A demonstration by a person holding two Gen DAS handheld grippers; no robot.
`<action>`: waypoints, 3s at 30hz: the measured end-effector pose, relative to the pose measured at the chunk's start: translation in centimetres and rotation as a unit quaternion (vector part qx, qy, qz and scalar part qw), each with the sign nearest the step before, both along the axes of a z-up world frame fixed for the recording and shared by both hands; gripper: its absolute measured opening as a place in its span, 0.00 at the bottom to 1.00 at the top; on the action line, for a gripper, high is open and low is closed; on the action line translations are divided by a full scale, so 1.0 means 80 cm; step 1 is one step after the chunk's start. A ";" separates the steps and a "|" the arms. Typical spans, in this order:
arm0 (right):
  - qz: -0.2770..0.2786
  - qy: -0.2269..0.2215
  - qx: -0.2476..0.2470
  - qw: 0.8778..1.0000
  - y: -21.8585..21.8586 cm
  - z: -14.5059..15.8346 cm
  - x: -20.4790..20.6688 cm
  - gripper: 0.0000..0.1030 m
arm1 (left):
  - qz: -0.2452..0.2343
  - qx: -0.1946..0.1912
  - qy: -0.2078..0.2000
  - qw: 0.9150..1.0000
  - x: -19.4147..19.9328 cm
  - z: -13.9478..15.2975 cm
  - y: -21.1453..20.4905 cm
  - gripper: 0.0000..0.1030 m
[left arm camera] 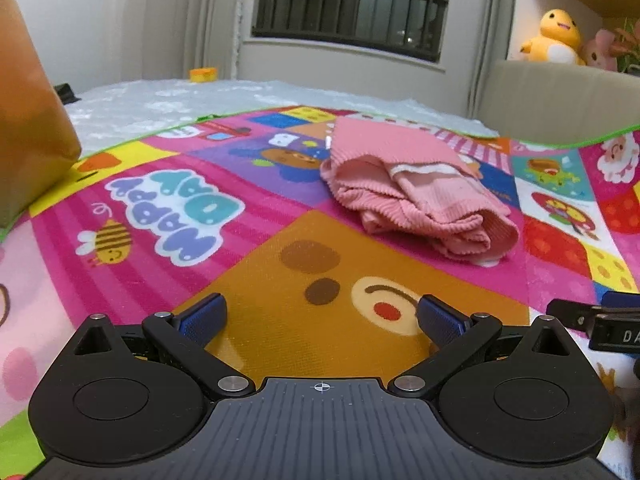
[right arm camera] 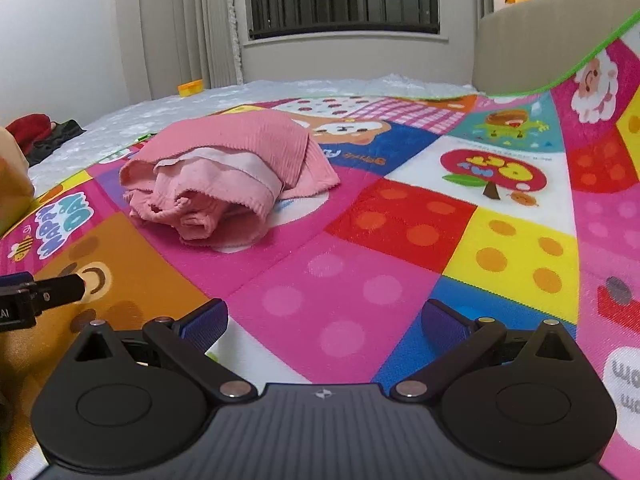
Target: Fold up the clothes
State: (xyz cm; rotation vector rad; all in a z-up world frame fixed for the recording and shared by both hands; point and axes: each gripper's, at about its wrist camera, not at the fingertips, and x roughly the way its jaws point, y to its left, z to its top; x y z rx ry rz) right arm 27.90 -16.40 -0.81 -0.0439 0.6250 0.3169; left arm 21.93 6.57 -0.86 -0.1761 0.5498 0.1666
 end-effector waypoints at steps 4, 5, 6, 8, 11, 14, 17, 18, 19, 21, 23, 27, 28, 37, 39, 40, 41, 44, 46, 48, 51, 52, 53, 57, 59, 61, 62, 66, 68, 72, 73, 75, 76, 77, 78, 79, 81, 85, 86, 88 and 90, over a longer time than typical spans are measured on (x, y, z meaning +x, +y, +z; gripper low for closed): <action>-0.008 -0.023 -0.008 1.000 0.001 0.001 -0.010 1.00 | 0.001 0.012 -0.035 0.999 -0.012 0.003 -0.005 1.00; -0.010 -0.029 -0.007 1.000 0.000 0.002 -0.011 1.00 | 0.000 0.017 -0.035 0.999 -0.012 0.003 -0.008 1.00; -0.010 -0.030 -0.005 0.999 -0.001 0.002 -0.011 1.00 | -0.001 0.022 -0.034 0.999 -0.011 0.003 -0.010 1.00; -0.011 -0.031 0.000 0.999 -0.003 0.002 -0.011 1.00 | -0.003 0.033 -0.032 0.999 -0.010 0.003 -0.014 1.00; -0.012 -0.021 0.005 1.000 -0.005 0.001 -0.007 1.00 | -0.006 0.049 -0.029 0.998 -0.009 0.004 -0.020 1.00; -0.012 -0.014 0.010 1.000 -0.006 -0.001 -0.003 1.00 | -0.007 0.047 -0.024 0.999 -0.006 0.002 -0.019 1.00; -0.013 -0.014 0.012 1.000 -0.007 -0.002 -0.003 1.00 | -0.006 0.044 -0.022 0.999 -0.006 0.000 -0.018 1.00; -0.013 -0.014 0.013 1.000 -0.007 -0.002 -0.003 1.00 | -0.007 0.046 -0.022 0.999 -0.007 0.000 -0.019 1.00; -0.013 -0.013 0.015 1.000 -0.008 -0.002 -0.003 1.00 | -0.007 0.049 -0.024 0.998 -0.007 0.001 -0.020 1.00; -0.013 -0.013 0.016 1.000 -0.008 -0.002 -0.002 1.00 | -0.008 0.054 -0.025 0.998 -0.008 0.001 -0.022 1.00; -0.013 -0.012 0.017 1.000 -0.008 -0.002 -0.002 1.00 | -0.008 0.054 -0.025 0.998 -0.008 0.001 -0.022 1.00; -0.013 -0.012 0.019 1.000 -0.010 -0.002 -0.002 1.00 | -0.008 0.052 -0.026 0.998 -0.008 0.002 -0.020 1.00; -0.013 -0.012 0.019 1.000 -0.010 -0.002 -0.002 1.00 | -0.008 0.052 -0.026 0.998 -0.008 0.002 -0.020 1.00; -0.014 -0.010 0.024 1.000 -0.012 -0.001 -0.002 1.00 | -0.007 0.051 -0.028 0.998 -0.008 0.002 -0.019 1.00; -0.015 -0.010 0.025 1.000 -0.012 -0.001 -0.002 1.00 | -0.007 0.050 -0.029 0.998 -0.009 0.002 -0.019 1.00; -0.015 -0.010 0.024 1.000 -0.011 -0.002 -0.002 1.00 | -0.007 0.050 -0.029 0.998 -0.009 0.002 -0.019 1.00; -0.015 -0.009 0.022 1.000 -0.011 -0.002 -0.001 1.00 | -0.007 0.049 -0.030 0.998 -0.009 0.002 -0.018 1.00; -0.015 -0.009 0.018 1.000 -0.009 -0.002 -0.001 1.00 | -0.007 0.048 -0.031 0.998 -0.009 0.002 -0.018 1.00; -0.014 -0.010 0.017 1.000 -0.009 -0.002 -0.002 1.00 | -0.007 0.049 -0.032 0.998 -0.010 0.002 -0.018 1.00; -0.014 -0.010 0.019 1.000 -0.010 -0.002 -0.002 1.00 | -0.006 0.049 -0.032 0.998 -0.010 0.002 -0.018 1.00; -0.015 -0.010 0.021 1.000 -0.010 -0.002 -0.002 1.00 | -0.006 0.048 -0.033 0.998 -0.010 0.002 -0.018 1.00; -0.015 -0.010 0.022 1.000 -0.011 -0.002 -0.002 1.00 | -0.005 0.048 -0.033 0.998 -0.010 0.002 -0.018 1.00; -0.015 -0.010 0.023 1.000 -0.011 -0.001 -0.002 1.00 | -0.005 0.048 -0.033 0.998 -0.010 0.003 -0.018 1.00; -0.015 -0.010 0.029 0.999 -0.013 -0.001 -0.002 1.00 | -0.005 0.049 -0.033 0.998 -0.010 0.003 -0.018 1.00; -0.016 -0.010 0.031 0.999 -0.014 -0.001 -0.002 1.00 | -0.004 0.050 -0.033 0.998 -0.011 0.003 -0.018 1.00; -0.016 -0.010 0.033 0.999 -0.014 -0.001 -0.002 1.00 | -0.004 0.050 -0.034 0.998 -0.011 0.003 -0.018 1.00; -0.016 -0.010 0.034 0.999 -0.015 -0.001 -0.002 1.00 | -0.004 0.051 -0.034 0.998 -0.011 0.003 -0.018 1.00; -0.017 -0.009 0.039 0.999 -0.016 -0.001 -0.002 1.00 | -0.004 0.050 -0.035 0.998 -0.011 0.003 -0.018 1.00; -0.017 -0.009 0.040 0.999 -0.016 -0.001 -0.002 1.00 | -0.003 0.050 -0.035 0.998 -0.011 0.003 -0.018 1.00; -0.017 -0.008 0.042 0.999 -0.016 -0.001 -0.002 1.00 | -0.003 0.050 -0.035 0.998 -0.011 0.003 -0.018 1.00; -0.017 -0.008 0.042 0.999 -0.016 -0.001 -0.002 1.00 | -0.003 0.050 -0.035 0.998 -0.011 0.003 -0.018 1.00; -0.017 -0.008 0.043 0.999 -0.016 -0.001 -0.001 1.00 | -0.003 0.050 -0.036 0.998 -0.012 0.003 -0.018 1.00; -0.017 -0.008 0.043 0.999 -0.017 -0.001 -0.001 1.00 | -0.003 0.050 -0.036 0.998 -0.012 0.003 -0.018 1.00; -0.017 -0.008 0.043 0.999 -0.017 -0.001 -0.001 1.00 | -0.003 0.050 -0.036 0.998 -0.012 0.003 -0.018 1.00; -0.017 -0.007 0.044 0.999 -0.018 -0.001 -0.001 1.00 | -0.002 0.050 -0.036 0.998 -0.012 0.003 -0.018 1.00; -0.017 -0.007 0.044 0.999 -0.018 -0.001 -0.001 1.00 | -0.002 0.049 -0.037 0.998 -0.012 0.003 -0.018 1.00; -0.017 -0.007 0.045 0.999 -0.018 -0.001 -0.001 1.00 | -0.002 0.049 -0.038 0.998 -0.013 0.003 -0.017 1.00; -0.017 -0.006 0.046 0.999 -0.019 -0.001 -0.001 1.00 | -0.002 0.049 -0.038 0.998 -0.013 0.003 -0.017 1.00; -0.017 -0.006 0.046 0.999 -0.019 -0.001 -0.001 1.00 | -0.002 0.048 -0.038 0.998 -0.013 0.004 -0.016 1.00; -0.017 -0.006 0.047 0.999 -0.019 -0.001 0.000 1.00 | -0.002 0.048 -0.038 0.998 -0.013 0.004 -0.017 1.00; -0.017 -0.005 0.049 0.999 -0.020 -0.001 0.000 1.00 | -0.002 0.048 -0.038 0.998 -0.013 0.004 -0.016 1.00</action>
